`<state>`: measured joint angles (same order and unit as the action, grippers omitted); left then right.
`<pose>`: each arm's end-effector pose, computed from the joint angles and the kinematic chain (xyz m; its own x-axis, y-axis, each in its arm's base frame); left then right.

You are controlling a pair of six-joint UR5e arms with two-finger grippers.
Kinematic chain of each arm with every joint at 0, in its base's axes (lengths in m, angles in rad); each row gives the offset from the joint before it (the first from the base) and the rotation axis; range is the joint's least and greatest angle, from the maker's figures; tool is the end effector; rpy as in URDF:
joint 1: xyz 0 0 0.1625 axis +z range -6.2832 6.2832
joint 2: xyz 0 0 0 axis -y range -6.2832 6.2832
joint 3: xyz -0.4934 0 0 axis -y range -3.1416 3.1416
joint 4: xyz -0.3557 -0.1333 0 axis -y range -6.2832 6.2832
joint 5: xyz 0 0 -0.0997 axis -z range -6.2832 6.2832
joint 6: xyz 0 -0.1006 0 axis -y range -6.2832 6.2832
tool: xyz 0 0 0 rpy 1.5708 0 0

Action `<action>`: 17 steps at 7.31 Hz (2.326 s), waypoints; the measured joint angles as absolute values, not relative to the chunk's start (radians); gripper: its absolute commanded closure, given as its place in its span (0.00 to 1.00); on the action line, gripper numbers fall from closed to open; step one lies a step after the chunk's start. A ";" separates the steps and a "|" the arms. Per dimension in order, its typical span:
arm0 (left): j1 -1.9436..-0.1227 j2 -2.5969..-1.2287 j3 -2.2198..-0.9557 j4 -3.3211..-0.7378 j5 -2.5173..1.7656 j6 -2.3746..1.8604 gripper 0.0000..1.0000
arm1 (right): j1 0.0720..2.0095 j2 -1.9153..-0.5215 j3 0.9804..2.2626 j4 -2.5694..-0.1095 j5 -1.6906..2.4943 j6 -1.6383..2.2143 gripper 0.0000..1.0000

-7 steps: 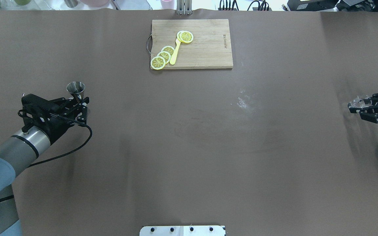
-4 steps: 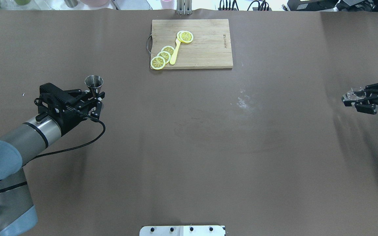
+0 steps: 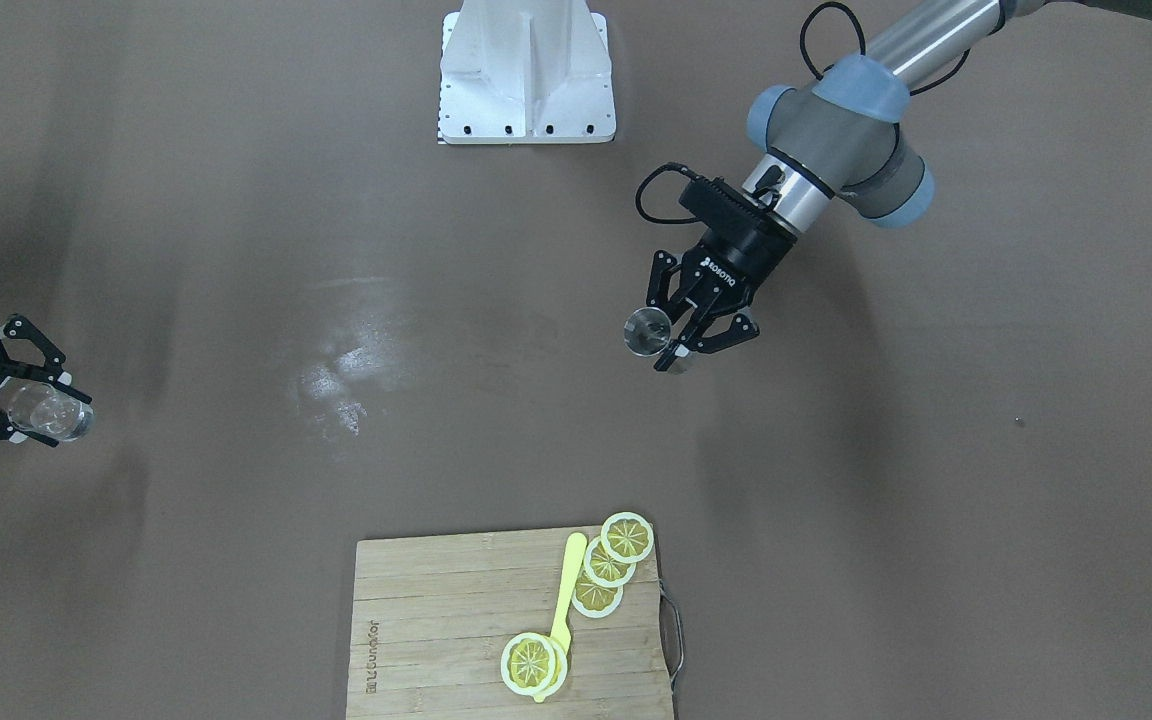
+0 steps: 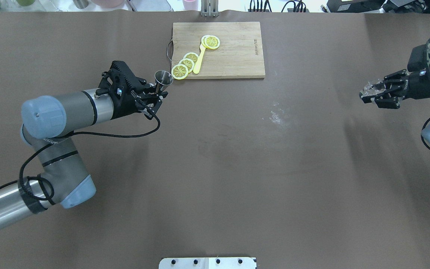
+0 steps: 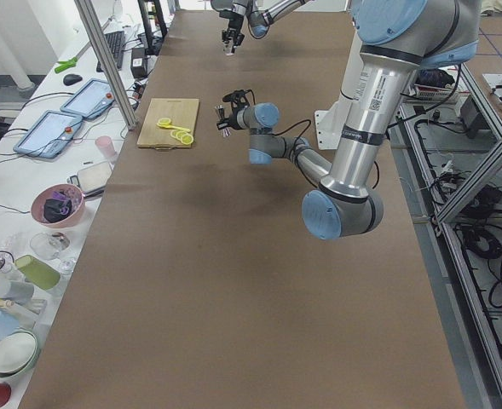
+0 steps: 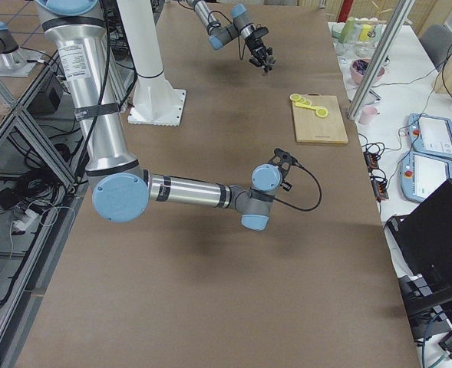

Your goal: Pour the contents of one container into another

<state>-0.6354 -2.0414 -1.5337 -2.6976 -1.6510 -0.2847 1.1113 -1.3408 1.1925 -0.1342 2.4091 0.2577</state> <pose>0.4471 -0.4853 0.3542 0.5083 0.8138 -0.2817 0.1400 0.2447 0.9595 -0.1944 -0.5249 0.6185 0.3049 -0.8420 0.4452 0.0475 0.4803 0.8758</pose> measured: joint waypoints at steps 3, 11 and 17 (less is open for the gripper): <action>-0.702 -2.228 -1.331 -2.701 -1.874 -0.163 1.00 | 1.077 -1.305 1.406 -0.495 2.394 0.161 1.00; -0.605 -2.497 -1.017 -2.885 -1.909 -0.060 1.00 | 0.932 -1.229 1.871 -1.293 2.166 -0.167 1.00; -0.529 -2.566 -0.880 -3.060 -1.811 -0.106 1.00 | 0.912 -1.129 1.892 -1.581 2.237 -0.209 1.00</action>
